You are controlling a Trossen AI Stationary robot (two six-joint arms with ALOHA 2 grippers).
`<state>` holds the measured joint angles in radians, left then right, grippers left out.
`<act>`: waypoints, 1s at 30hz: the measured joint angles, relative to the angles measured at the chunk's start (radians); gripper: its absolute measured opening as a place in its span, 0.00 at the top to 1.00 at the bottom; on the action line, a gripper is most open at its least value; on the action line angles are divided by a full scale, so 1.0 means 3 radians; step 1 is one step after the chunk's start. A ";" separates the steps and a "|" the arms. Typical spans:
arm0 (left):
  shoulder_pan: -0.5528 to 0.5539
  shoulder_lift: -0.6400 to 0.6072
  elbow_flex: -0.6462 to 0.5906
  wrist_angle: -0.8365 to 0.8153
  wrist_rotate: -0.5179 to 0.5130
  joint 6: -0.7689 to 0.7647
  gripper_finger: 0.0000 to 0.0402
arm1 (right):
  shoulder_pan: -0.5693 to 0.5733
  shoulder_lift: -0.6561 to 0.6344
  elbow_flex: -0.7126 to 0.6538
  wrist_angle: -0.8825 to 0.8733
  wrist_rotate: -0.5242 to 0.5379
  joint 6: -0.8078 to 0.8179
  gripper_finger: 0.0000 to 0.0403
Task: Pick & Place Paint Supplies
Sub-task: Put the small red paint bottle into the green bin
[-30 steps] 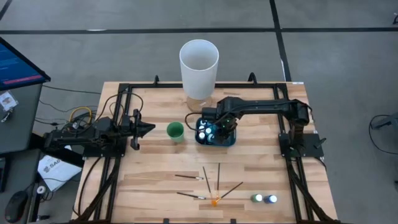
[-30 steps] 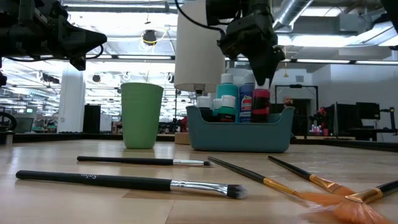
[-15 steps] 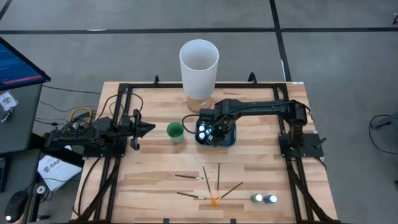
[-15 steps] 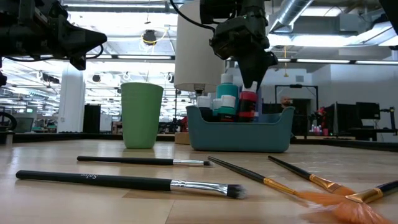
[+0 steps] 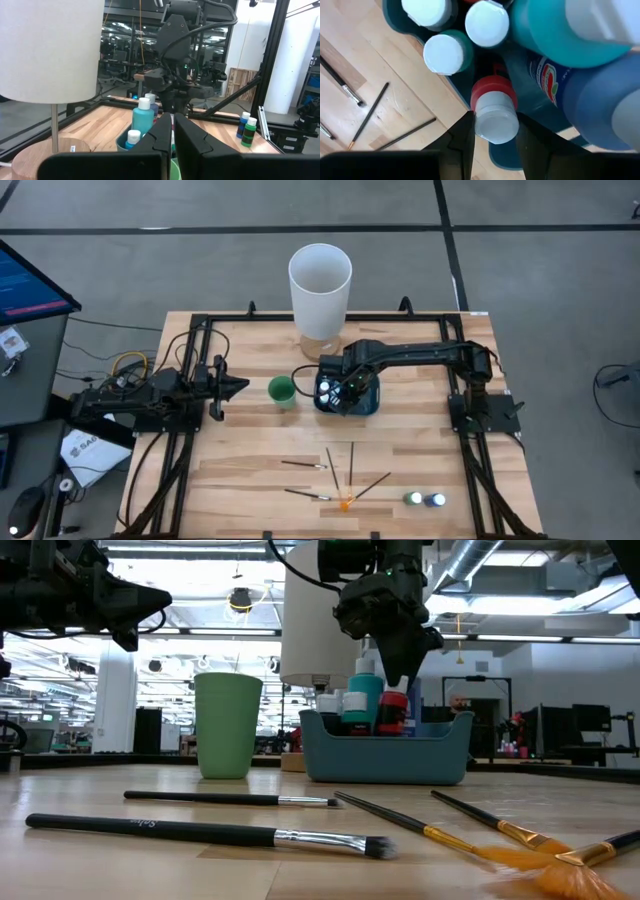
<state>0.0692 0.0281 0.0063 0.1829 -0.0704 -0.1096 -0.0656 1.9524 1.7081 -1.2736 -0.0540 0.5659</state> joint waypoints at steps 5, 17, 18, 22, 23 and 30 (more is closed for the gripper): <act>0.0000 0.0000 0.0000 0.0003 0.0000 0.0000 0.98 | -0.0007 -0.0001 0.0000 0.0009 0.0008 0.0004 0.73; 0.0000 0.0000 0.0000 0.0023 0.0000 0.0001 0.98 | -0.0012 0.0002 -0.0115 0.0081 0.0037 0.0036 0.73; 0.0000 0.0001 0.0000 0.0023 -0.0001 0.0000 0.98 | -0.0012 -0.0002 -0.0134 0.0094 0.0038 0.0036 0.73; 0.0001 0.0001 0.0000 0.0027 0.0000 0.0001 0.98 | -0.0009 -0.0010 -0.0157 0.0141 0.0031 0.0036 0.73; 0.0000 0.0000 0.0000 0.0031 -0.0001 0.0001 0.98 | -0.0006 -0.0010 -0.0158 0.0174 0.0031 0.0038 0.73; 0.0001 0.0000 0.0000 0.0044 0.0000 0.0001 0.98 | -0.0004 -0.0010 -0.0151 0.0196 0.0013 0.0047 0.73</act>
<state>0.0695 0.0280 0.0063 0.1961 -0.0704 -0.1093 -0.0669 1.9495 1.6627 -1.2149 -0.0502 0.5801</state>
